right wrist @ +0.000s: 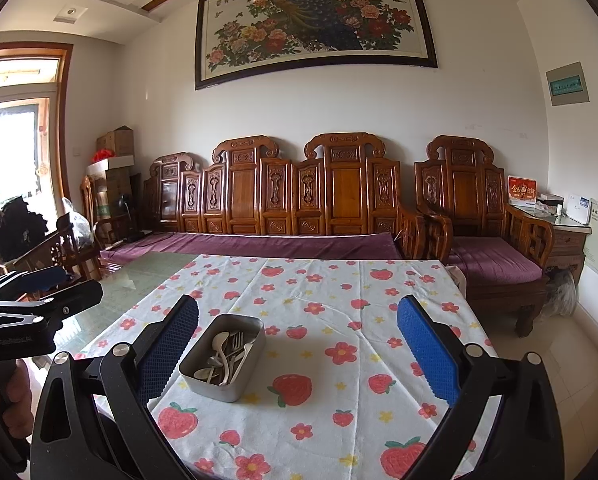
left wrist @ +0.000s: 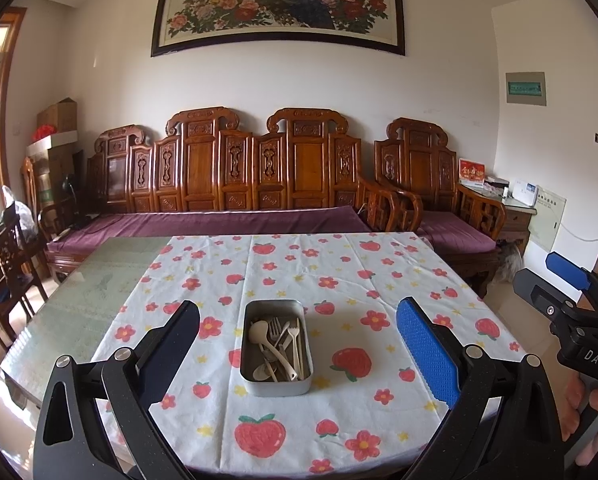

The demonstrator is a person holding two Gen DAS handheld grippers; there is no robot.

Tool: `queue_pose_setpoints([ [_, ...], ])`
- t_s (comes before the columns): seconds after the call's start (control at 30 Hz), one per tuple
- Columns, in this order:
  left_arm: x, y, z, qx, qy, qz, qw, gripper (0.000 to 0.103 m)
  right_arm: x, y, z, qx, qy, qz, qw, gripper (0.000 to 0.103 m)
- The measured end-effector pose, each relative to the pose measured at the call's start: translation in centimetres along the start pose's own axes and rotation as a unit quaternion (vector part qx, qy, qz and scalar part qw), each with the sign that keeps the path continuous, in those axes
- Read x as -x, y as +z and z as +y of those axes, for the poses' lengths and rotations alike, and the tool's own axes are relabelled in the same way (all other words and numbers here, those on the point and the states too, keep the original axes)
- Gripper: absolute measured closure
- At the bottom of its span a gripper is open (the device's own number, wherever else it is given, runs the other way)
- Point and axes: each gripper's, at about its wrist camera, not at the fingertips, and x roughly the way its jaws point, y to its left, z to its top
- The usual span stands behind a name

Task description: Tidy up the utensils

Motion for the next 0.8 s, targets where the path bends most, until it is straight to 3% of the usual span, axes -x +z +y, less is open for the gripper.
queue_pose_setpoints([
  [0.8, 0.64, 0.27, -0.37, -0.003, -0.003, -0.004, 1.0, 0.008, -0.02, -0.04, 0.02, 0.0, 0.0, 0.0, 1.0, 0.003],
])
